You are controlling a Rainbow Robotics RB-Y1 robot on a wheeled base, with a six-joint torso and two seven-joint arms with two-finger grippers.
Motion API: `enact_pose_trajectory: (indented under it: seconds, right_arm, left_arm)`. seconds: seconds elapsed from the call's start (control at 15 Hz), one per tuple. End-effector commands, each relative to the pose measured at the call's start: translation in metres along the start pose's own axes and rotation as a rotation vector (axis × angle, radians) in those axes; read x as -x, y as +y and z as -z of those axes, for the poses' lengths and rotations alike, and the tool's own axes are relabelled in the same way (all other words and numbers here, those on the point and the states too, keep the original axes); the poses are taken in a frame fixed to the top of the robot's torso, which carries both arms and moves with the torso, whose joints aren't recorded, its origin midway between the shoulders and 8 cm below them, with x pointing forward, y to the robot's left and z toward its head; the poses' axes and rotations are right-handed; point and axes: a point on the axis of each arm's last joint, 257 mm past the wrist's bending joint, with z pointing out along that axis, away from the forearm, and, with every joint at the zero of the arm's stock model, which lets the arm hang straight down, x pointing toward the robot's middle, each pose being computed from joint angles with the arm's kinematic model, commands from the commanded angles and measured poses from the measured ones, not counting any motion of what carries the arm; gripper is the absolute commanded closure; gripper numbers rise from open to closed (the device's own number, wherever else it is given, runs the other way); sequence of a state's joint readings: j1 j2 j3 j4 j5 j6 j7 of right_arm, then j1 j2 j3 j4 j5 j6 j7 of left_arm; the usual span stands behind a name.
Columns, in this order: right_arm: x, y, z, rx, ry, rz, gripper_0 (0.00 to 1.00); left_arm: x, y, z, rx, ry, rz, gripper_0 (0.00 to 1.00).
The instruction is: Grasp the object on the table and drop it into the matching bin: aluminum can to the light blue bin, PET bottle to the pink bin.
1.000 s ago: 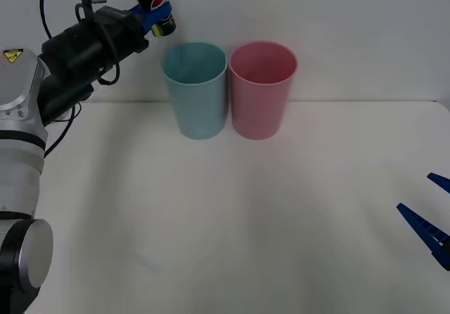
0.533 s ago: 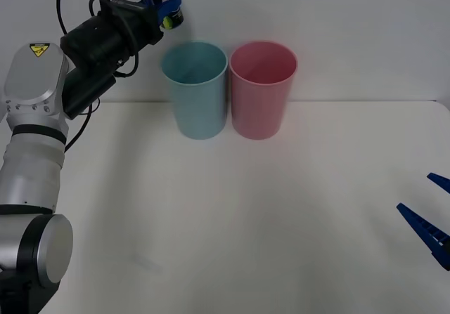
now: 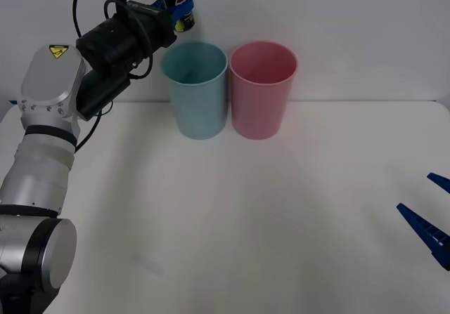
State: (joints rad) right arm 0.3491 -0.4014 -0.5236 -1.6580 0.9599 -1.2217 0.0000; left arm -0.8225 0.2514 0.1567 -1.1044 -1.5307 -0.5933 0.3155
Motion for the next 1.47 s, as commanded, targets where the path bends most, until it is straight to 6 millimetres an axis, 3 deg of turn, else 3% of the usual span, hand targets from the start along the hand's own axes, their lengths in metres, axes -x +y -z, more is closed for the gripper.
enact_pose_trajectory:
  seconds: [0.07,0.13,0.2,0.27,0.67,0.87,1.2,1.47]
  right_arm:
    - [0.0,0.0,0.0,0.0,0.0,0.0,0.0]
    - [0.0,0.0,0.0,0.0,0.0,0.0,0.0]
    - [0.0,0.0,0.0,0.0,0.0,0.0,0.0]
    - [0.0,0.0,0.0,0.0,0.0,0.0,0.0]
    - [0.0,0.0,0.0,0.0,0.0,0.0,0.0]
    - [0.0,0.0,0.0,0.0,0.0,0.0,0.0]
    - [0.0,0.0,0.0,0.0,0.0,0.0,0.0]
    - [0.0,0.0,0.0,0.0,0.0,0.0,0.0]
  left_arm:
    - [-0.001,-0.003,-0.002,0.003,-0.002,-0.003,0.94]
    - [-0.001,-0.004,-0.003,0.001,-0.002,-0.003,0.85]
    - [-0.001,-0.004,-0.003,0.003,-0.003,-0.003,0.31]
    - [-0.001,-0.006,-0.004,0.001,-0.002,-0.009,0.0]
    - [0.003,-0.005,-0.004,0.002,-0.016,0.009,0.0]
    - [0.005,0.003,0.007,-0.016,-0.02,0.027,0.0]
    - [0.007,0.029,0.049,-0.07,-0.008,0.042,0.0]
    - [0.005,0.05,0.112,-0.081,-0.019,0.033,0.0]
